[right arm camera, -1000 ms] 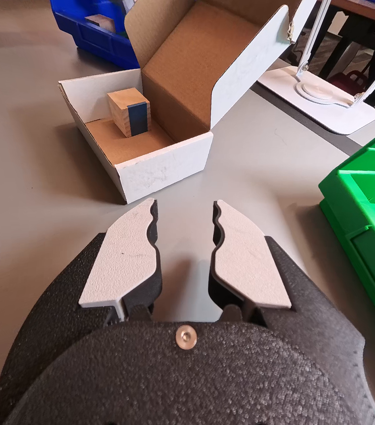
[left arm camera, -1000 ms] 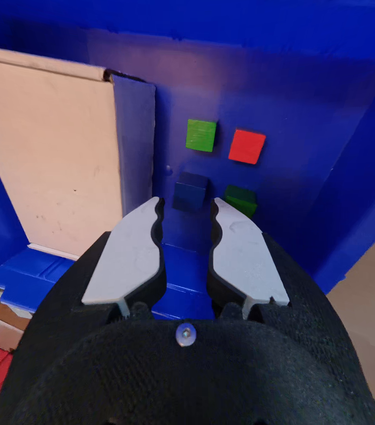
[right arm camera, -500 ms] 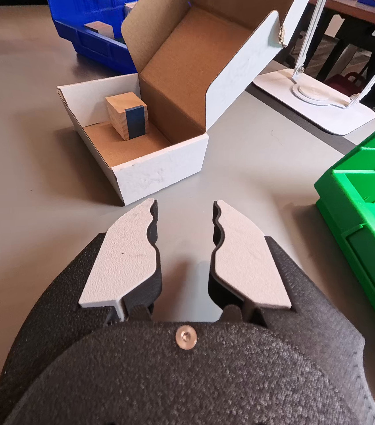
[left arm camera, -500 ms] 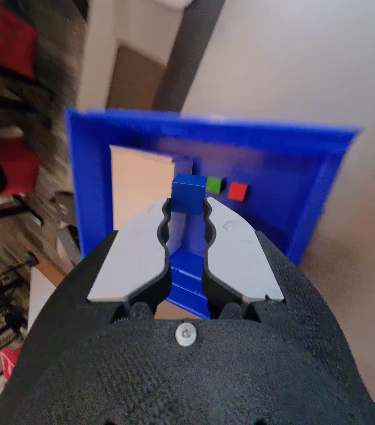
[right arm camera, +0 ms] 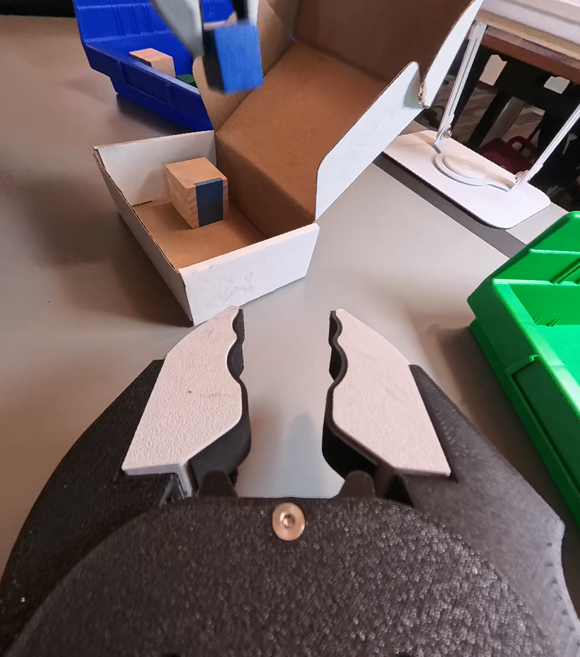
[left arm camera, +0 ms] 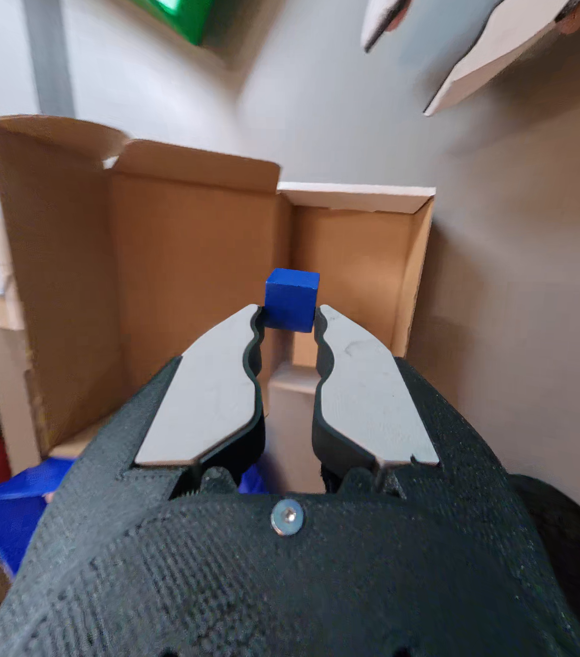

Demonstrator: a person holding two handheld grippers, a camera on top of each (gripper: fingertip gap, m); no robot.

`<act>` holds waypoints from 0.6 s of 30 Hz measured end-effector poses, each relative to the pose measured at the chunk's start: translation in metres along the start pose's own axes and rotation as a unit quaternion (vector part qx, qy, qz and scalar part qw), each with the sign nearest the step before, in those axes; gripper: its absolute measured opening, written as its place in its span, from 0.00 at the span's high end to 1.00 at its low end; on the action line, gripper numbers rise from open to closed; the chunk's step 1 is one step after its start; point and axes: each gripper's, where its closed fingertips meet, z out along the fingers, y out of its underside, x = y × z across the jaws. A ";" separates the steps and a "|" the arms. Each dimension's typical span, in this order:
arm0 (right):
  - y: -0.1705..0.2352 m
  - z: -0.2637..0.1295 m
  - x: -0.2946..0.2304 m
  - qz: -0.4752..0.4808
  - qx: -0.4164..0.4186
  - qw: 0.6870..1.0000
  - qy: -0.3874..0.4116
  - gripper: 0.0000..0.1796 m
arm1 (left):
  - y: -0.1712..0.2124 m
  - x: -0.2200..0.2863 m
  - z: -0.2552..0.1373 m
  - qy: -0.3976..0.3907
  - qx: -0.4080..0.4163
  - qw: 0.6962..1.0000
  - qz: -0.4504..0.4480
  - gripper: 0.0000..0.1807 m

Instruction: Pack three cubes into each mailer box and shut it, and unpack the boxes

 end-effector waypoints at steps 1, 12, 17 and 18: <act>0.000 0.000 0.001 0.000 0.000 1.000 0.001 0.75 | -0.002 0.007 0.011 0.012 -0.004 1.000 0.000 0.85; 0.000 -0.002 0.004 -0.002 0.001 1.000 0.003 0.75 | 0.010 0.036 0.076 0.054 -0.050 0.997 0.003 0.86; 0.000 -0.003 0.004 -0.005 0.001 1.000 0.005 0.75 | 0.012 0.030 0.081 0.049 -0.052 0.997 -0.009 0.86; -0.001 -0.003 0.005 -0.006 0.002 1.000 0.006 0.75 | 0.011 0.026 0.079 0.040 -0.050 0.998 -0.007 0.86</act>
